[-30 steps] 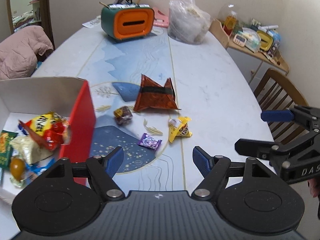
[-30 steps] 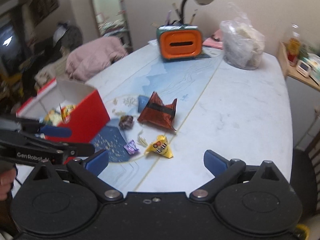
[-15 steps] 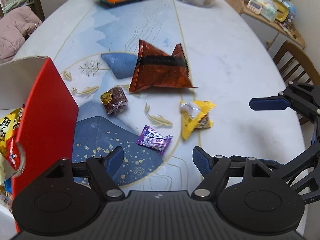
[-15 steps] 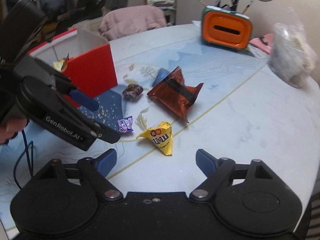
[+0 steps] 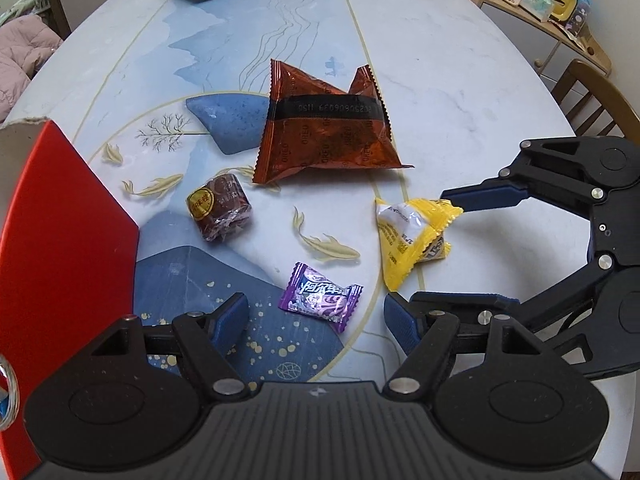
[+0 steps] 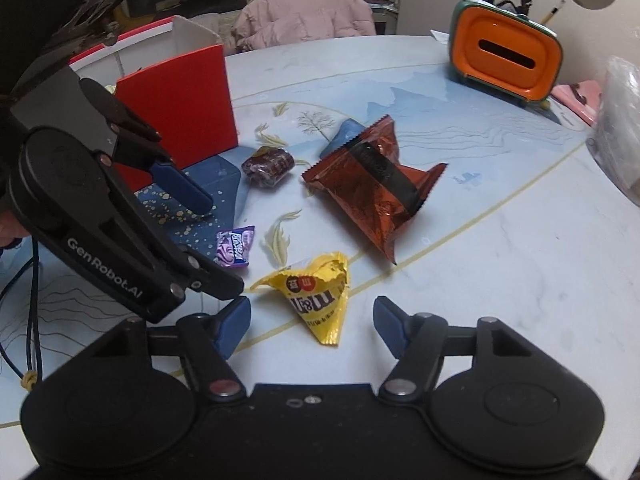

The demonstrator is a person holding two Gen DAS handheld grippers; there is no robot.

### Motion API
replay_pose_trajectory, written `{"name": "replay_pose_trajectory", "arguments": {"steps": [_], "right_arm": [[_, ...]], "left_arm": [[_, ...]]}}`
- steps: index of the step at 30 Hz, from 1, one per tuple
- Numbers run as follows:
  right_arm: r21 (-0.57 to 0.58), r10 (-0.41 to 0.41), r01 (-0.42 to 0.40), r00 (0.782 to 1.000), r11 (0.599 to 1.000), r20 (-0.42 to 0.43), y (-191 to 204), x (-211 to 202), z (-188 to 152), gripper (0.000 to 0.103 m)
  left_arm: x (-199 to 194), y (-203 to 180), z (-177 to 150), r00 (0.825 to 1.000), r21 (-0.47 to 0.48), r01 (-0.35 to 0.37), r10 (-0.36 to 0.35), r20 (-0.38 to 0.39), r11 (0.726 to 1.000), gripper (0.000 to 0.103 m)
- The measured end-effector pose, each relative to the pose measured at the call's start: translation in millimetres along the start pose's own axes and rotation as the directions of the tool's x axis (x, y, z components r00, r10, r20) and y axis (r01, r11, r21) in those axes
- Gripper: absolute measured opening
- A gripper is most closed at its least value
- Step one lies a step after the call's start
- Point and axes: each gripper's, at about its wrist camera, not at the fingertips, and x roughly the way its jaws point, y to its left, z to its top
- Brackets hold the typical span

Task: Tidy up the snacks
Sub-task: 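Grasp the purple candy with the left tool while the right tool grasps the yellow M&M packet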

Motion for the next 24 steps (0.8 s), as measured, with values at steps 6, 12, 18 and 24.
{"name": "replay_pose_trajectory", "arguments": {"steps": [6, 12, 18, 24], "right_arm": [[-0.041, 0.014, -0.014, 1.000, 0.999, 0.011, 3, 7, 1, 0.053], [-0.065, 0.003, -0.002, 1.000, 0.998, 0.021, 5, 11, 0, 0.039], [-0.023, -0.016, 0.017, 0.999, 1.000, 0.042, 4, 8, -2, 0.028], [0.034, -0.046, 0.044, 0.997, 0.998, 0.055, 10, 1, -8, 0.024]], "left_arm": [[2, -2, 0, 1.000, 0.043, -0.007, 0.006, 0.020, 0.999, 0.061], [0, -12, -4, 0.999, 0.129, -0.011, 0.006, 0.041, 0.992, 0.040], [-2, -17, -5, 0.998, 0.133, -0.031, 0.024, 0.055, 0.991, 0.028], [-4, -12, -7, 0.998, 0.076, -0.028, 0.024, 0.056, 0.997, 0.024]]}}
